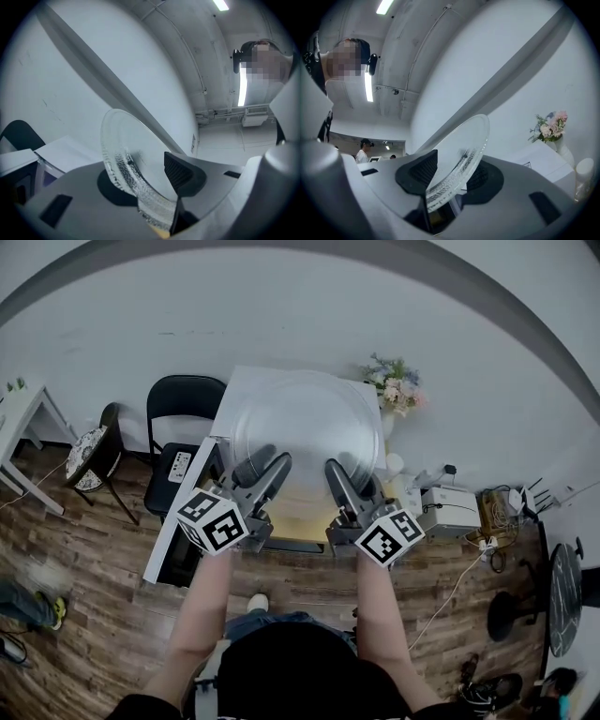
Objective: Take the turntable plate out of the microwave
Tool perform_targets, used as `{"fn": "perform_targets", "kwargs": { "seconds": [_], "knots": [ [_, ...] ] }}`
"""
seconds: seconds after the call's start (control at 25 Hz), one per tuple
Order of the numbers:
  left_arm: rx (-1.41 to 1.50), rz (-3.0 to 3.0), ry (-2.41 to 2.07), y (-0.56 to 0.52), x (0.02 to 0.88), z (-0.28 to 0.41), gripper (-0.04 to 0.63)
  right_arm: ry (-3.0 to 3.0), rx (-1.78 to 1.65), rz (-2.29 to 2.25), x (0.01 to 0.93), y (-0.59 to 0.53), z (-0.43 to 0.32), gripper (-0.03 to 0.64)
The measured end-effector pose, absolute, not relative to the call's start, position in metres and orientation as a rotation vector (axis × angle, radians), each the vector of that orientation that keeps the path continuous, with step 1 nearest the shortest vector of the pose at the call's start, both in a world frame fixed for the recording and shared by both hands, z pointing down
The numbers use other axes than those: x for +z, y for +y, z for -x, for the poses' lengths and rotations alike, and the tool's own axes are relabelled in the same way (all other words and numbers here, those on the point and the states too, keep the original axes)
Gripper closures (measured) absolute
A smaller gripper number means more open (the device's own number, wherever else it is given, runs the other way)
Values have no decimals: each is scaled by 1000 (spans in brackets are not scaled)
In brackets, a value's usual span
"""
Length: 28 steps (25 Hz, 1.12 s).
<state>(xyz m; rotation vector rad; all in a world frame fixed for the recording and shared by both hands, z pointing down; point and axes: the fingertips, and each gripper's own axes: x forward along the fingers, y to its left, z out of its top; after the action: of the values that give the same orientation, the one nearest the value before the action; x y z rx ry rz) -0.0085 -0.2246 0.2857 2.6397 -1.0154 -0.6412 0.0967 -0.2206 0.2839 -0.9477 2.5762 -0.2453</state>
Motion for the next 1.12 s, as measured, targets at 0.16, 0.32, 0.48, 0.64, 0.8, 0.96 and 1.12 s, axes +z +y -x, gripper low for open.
{"fn": "perform_targets", "kwargs": {
  "seconds": [0.16,0.32,0.48,0.64,0.8,0.96,1.12],
  "knots": [
    [-650,-2703,-1011,-238,274,9,428,2566,-194,960,273,-233,-96,454],
    [-677,-2770,-1005,-246,264,12,428,2557,-136,971,265,-242,-92,451],
    [-694,-2776,-973,-261,259,16,426,2551,-89,997,259,-255,-88,449],
    [-694,-2783,-954,-273,259,14,425,2543,-71,1020,259,-264,-90,449],
    [-697,-2792,-942,-279,260,9,423,2534,-44,1027,260,-269,-95,448],
    [-702,-2774,-963,-287,259,1,423,2535,-48,1007,258,-277,-103,448],
    [-699,-2763,-979,-294,252,-6,423,2547,-52,994,251,-285,-110,446]
  ]
}}
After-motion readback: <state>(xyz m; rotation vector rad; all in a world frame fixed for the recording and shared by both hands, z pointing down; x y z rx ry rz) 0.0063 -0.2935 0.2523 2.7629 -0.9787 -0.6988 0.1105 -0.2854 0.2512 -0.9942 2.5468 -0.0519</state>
